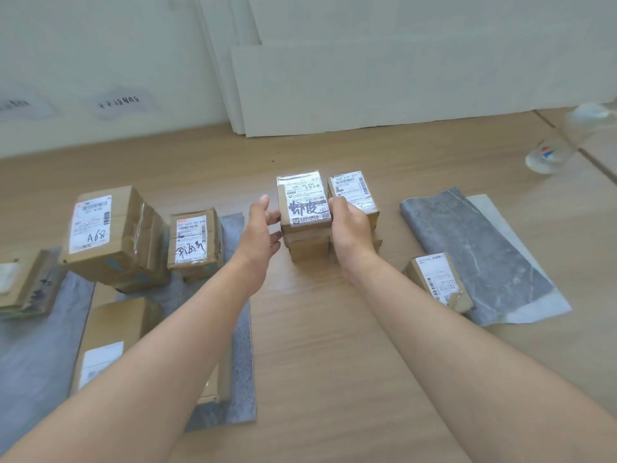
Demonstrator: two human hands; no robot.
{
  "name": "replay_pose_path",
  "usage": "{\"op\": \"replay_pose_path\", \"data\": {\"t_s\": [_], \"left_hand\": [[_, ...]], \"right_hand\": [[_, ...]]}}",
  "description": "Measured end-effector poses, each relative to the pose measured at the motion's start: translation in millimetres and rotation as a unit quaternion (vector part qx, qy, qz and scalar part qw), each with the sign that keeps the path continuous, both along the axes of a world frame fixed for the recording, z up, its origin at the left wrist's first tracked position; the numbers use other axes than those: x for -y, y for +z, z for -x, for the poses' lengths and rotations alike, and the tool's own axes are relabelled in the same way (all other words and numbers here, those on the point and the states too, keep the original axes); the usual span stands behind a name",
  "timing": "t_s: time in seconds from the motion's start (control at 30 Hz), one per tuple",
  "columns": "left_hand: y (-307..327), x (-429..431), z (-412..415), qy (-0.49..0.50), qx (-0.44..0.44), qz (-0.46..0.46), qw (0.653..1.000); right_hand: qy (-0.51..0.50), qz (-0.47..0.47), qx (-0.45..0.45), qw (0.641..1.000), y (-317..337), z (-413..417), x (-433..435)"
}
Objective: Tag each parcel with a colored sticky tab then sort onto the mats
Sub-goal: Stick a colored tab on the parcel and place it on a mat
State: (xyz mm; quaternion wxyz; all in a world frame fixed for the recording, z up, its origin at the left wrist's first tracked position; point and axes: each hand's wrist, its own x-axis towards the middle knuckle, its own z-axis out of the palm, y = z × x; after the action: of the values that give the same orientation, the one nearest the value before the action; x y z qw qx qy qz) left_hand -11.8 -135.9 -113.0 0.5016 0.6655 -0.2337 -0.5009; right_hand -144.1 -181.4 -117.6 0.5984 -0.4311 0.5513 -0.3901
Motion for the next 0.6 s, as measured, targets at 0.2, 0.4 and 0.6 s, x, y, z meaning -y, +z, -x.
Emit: {"op": "replay_pose_path", "data": {"t_s": [0.2, 0.4, 0.6], "left_hand": [[43.0, -29.8, -12.2, 0.009, -0.01, 0.043, 0.999], [89.9, -64.2, -27.3, 0.024, -0.019, 0.115, 0.993], [135.7, -107.9, -52.2, 0.024, -0.017, 0.159, 0.987]], "right_hand": [[-0.02, 0.042, 0.005, 0.999, 35.3, -3.2, -29.2], [-0.018, 0.078, 0.033, 0.996, 83.6, -20.4, -63.9], [-0.02, 0.137, 0.027, 0.99, 133.4, -47.5, -106.9]]}}
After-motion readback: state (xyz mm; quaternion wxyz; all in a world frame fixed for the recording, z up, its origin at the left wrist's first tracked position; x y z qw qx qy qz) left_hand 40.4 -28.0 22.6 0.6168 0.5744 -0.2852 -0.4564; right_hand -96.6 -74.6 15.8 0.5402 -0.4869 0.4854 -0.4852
